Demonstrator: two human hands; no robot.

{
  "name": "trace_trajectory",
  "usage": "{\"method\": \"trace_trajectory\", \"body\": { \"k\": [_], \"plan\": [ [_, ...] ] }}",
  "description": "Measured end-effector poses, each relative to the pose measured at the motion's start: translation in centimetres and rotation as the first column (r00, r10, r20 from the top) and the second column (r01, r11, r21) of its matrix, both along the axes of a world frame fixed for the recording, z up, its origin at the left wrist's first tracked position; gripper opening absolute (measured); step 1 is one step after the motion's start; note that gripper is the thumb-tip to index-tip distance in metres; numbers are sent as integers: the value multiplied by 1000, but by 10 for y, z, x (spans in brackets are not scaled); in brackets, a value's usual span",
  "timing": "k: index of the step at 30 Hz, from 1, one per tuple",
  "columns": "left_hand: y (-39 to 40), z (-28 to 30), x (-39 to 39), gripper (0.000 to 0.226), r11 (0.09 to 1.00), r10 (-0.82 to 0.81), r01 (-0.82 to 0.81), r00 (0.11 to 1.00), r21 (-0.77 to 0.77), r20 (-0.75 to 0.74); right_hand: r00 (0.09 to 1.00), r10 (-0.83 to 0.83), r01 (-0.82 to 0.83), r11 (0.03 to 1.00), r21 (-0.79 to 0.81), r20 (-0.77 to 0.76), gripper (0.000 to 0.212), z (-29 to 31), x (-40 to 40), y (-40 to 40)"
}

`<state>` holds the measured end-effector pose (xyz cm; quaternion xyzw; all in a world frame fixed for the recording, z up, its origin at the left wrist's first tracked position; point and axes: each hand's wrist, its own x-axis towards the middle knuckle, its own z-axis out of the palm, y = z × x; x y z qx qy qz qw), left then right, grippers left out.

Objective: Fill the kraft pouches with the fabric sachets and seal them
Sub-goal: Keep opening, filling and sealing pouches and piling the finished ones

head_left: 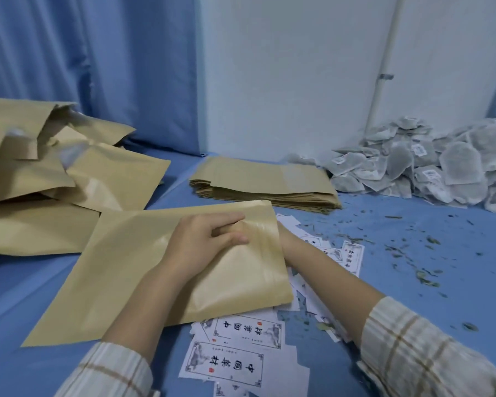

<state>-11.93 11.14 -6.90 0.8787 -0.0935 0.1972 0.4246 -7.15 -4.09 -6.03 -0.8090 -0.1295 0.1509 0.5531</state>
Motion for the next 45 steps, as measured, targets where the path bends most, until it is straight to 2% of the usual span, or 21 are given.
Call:
{"method": "trace_trajectory", "body": {
  "k": [2, 4, 5, 6, 8, 9, 12, 15, 20, 24, 28, 30, 32, 34, 36, 37, 39, 41, 42, 45],
  "plan": [
    [1, -2, 3, 39, 1000, 9, -9, 1000, 18, 13, 989, -62, 69, 996, -47, 135, 14, -2, 4, -16],
    [1, -4, 4, 39, 1000, 11, -11, 1000, 23, 23, 957, -124, 149, 986, -79, 261, 14, -11, 14, -46],
    [0, -5, 4, 39, 999, 9, -10, 1000, 32, 26, 935, -139, 200, 967, -160, 327, 15, -13, 17, -62],
    [0, -5, 4, 38, 999, 9, -10, 1000, 43, 28, 912, -99, 234, 922, -309, 397, 16, -16, 21, -75],
    [0, -7, 5, 38, 999, 14, -16, 999, 52, 32, 901, 86, 189, 804, -564, 425, 31, -22, 27, -95],
    [0, -7, 5, 37, 999, 19, -21, 999, 50, 32, 909, 158, 132, 769, -625, 386, 42, -25, 29, -102],
    [0, -8, 5, 35, 999, 34, -36, 999, 39, 40, 915, 205, 94, 728, -679, 346, 74, -31, 26, -104],
    [-2, -9, 4, 36, 998, 38, -41, 997, 49, 65, 891, 176, 200, 675, -710, 419, 81, -38, 26, -92],
    [-2, -10, 2, 37, 997, 39, -44, 995, 59, 87, 889, 111, 211, 762, -612, 445, 58, -39, 31, -88],
    [-2, -10, 2, 37, 997, 41, -47, 995, 66, 92, 857, 118, 234, 777, -584, 501, 44, -36, 29, -87],
    [-2, -10, 3, 36, 997, 35, -42, 995, 68, 94, 859, 24, 213, 891, -400, 511, 19, -31, 25, -93],
    [-2, -11, 3, 36, 997, 32, -38, 995, 70, 94, 844, 16, 218, 903, -371, 536, 18, -29, 22, -98],
    [-1, -11, 3, 36, 997, 26, -33, 996, 74, 87, 795, 45, 242, 891, -384, 605, 20, -29, 22, -100],
    [-1, -11, 3, 37, 997, 24, -30, 996, 74, 83, 699, 79, 268, 892, -363, 711, 13, -28, 19, -99],
    [-1, -11, 3, 36, 997, 25, -31, 996, 67, 81, 632, 47, 254, 931, -264, 774, 7, -21, 16, -97],
    [-1, -10, 3, 36, 997, 26, -32, 996, 65, 81, 632, -12, 247, 951, -186, 775, 9, -17, 15, -96],
    [-1, -10, 2, 36, 998, 29, -33, 996, 58, 80, 715, -179, 236, 972, 9, 676, 12, -6, 15, -91],
    [-1, -9, 1, 35, 999, 34, -37, 996, 37, 80, 852, -294, 215, 951, 221, 433, 11, 4, 16, -87],
    [-1, -8, 1, 34, 999, 38, -40, 996, 27, 80, 904, -299, 222, 939, 263, 305, 14, 7, 16, -87],
    [-2, -6, -1, 32, 999, 44, -44, 995, 2, 85, 986, -150, 141, 983, 121, 69, 16, 7, 13, -86]
  ]
}}
